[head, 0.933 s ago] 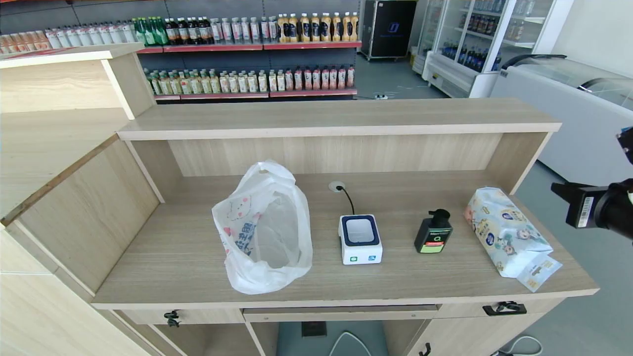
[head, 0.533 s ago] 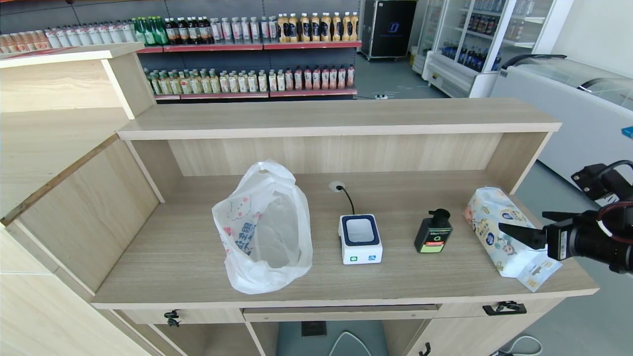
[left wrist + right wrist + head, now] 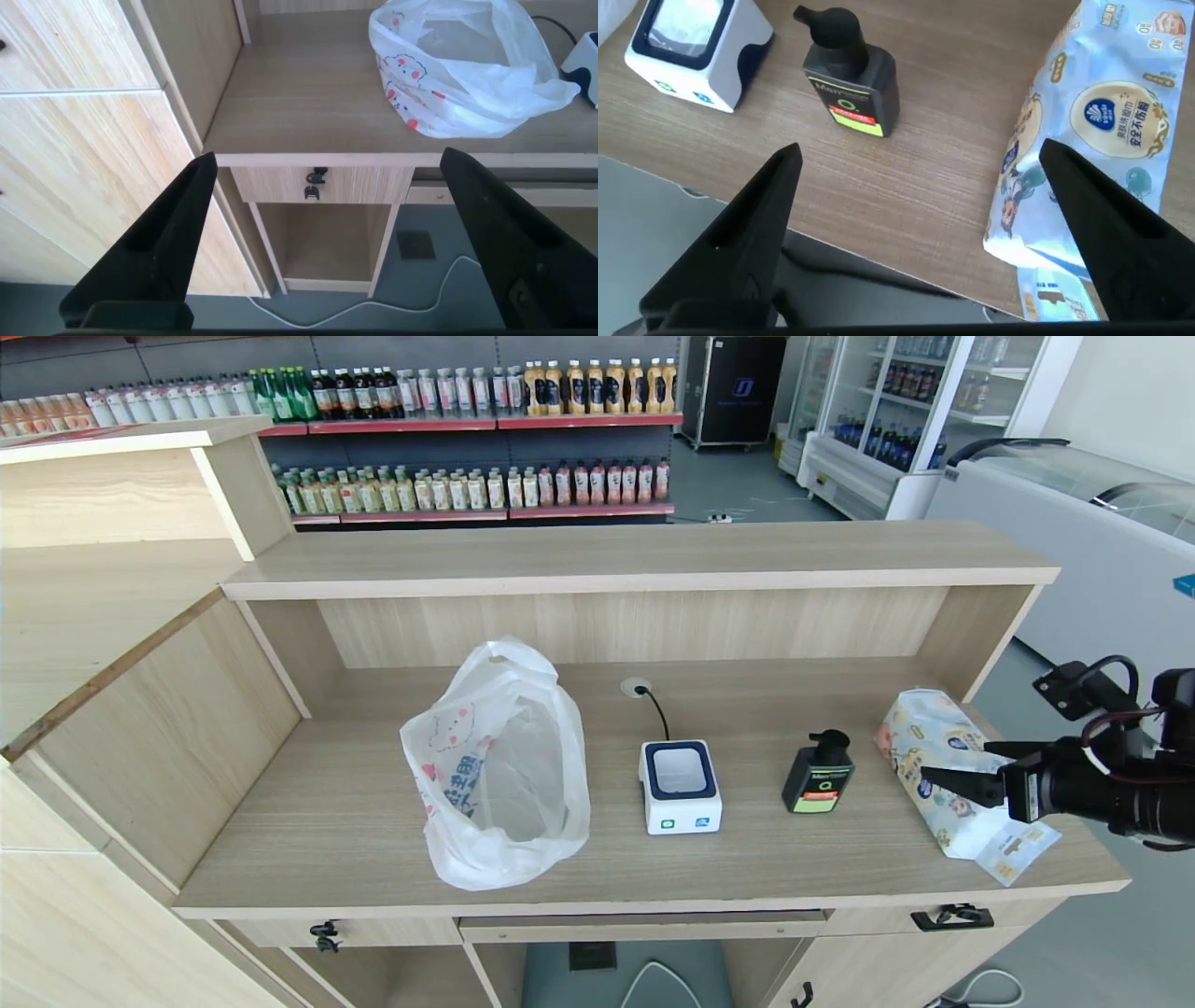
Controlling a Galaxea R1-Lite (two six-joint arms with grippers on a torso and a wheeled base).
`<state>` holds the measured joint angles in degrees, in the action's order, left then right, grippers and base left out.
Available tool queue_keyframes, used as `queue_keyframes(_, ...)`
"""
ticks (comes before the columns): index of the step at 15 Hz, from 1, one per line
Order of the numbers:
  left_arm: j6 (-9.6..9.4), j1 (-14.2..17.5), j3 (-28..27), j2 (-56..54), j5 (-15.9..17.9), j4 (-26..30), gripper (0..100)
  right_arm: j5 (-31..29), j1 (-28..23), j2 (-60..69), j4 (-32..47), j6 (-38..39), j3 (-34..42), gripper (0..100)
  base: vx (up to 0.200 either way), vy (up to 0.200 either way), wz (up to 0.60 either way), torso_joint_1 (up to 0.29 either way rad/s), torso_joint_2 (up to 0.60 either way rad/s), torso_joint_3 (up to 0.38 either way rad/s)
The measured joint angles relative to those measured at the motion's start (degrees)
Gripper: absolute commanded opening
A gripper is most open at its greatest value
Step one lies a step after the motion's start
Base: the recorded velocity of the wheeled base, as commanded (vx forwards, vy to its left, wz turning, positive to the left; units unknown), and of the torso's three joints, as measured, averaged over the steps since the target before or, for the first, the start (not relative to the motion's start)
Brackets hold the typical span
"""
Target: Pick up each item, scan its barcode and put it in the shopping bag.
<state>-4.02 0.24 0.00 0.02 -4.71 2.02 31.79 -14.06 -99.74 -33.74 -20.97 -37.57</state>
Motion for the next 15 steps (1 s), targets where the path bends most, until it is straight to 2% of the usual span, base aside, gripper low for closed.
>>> queue_keyframes(4, 0.00, 0.00, 0.00, 0.00, 0.00, 0.00, 100, 3.67, 1.16, -5.30, -0.96, -9.02, -0.52, 100, 0.000, 0.000, 0.00, 0.000, 0.00, 0.000)
queue_keyframes(6, -0.02, 0.00, 0.00, 0.00, 0.00, 0.00, 100, 4.11, 1.90, -7.61, -2.16, -11.04, -0.63, 100, 0.000, 0.000, 0.00, 0.000, 0.00, 0.000)
queue_keyframes(10, -0.02, 0.00, 0.00, 0.00, 0.02, 0.00, 100, 4.17, 3.67, -12.71, -9.39, -12.36, -2.01, 100, 0.000, 0.000, 0.00, 0.000, 0.00, 0.000)
queue_keyframes(15, -0.02, 0.00, 0.00, 0.00, 0.00, 0.00, 100, 4.39, 4.39, -17.54, -11.96, -16.16, -3.16, 100, 0.000, 0.000, 0.00, 0.000, 0.00, 0.000)
